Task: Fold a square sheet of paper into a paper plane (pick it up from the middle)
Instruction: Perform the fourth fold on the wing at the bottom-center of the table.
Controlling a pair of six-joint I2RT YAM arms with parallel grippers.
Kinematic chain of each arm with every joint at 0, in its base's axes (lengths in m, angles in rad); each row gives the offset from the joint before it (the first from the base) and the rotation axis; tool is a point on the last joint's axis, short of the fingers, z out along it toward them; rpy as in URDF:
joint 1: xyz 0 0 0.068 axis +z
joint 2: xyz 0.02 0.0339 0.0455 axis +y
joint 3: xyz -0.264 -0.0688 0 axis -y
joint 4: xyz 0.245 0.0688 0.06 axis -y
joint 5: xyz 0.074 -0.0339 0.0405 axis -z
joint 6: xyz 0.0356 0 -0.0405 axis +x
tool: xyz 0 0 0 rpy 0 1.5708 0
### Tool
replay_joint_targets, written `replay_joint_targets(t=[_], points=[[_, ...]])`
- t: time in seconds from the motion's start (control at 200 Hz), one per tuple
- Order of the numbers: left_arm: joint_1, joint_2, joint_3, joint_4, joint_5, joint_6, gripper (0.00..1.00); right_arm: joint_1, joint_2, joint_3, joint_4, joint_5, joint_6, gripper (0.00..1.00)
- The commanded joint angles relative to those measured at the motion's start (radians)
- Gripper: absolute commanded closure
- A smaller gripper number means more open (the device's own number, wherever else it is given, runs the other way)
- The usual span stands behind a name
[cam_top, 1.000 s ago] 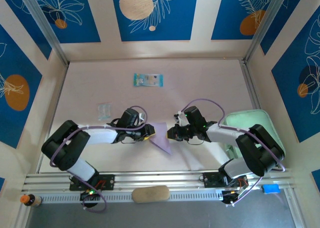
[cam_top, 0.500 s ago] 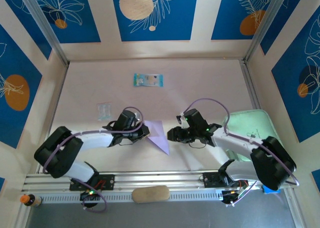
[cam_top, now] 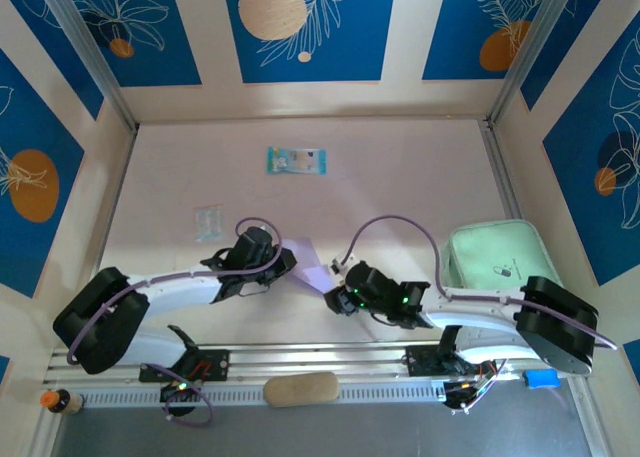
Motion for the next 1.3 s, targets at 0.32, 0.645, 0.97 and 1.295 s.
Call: replay_joint_targets(t=[0.32,0.645,0.97,1.295], points=[[0.003,0.016,0.078,-0.003,0.11,0.135,0.7,0.092,0.154,0.038,0.193,0.217,-0.304,0.51],[0.012,0.021,0.078,0.004,0.133,0.14,0.77,0.107,0.241,0.08,0.216,0.263,-0.348,0.51],[0.015,0.018,0.078,-0.001,0.14,0.142,0.79,0.108,0.323,0.101,0.258,0.312,-0.367,0.6],[0.017,0.015,0.077,-0.012,0.133,0.141,0.81,0.108,0.318,0.094,0.246,0.295,-0.332,0.73]])
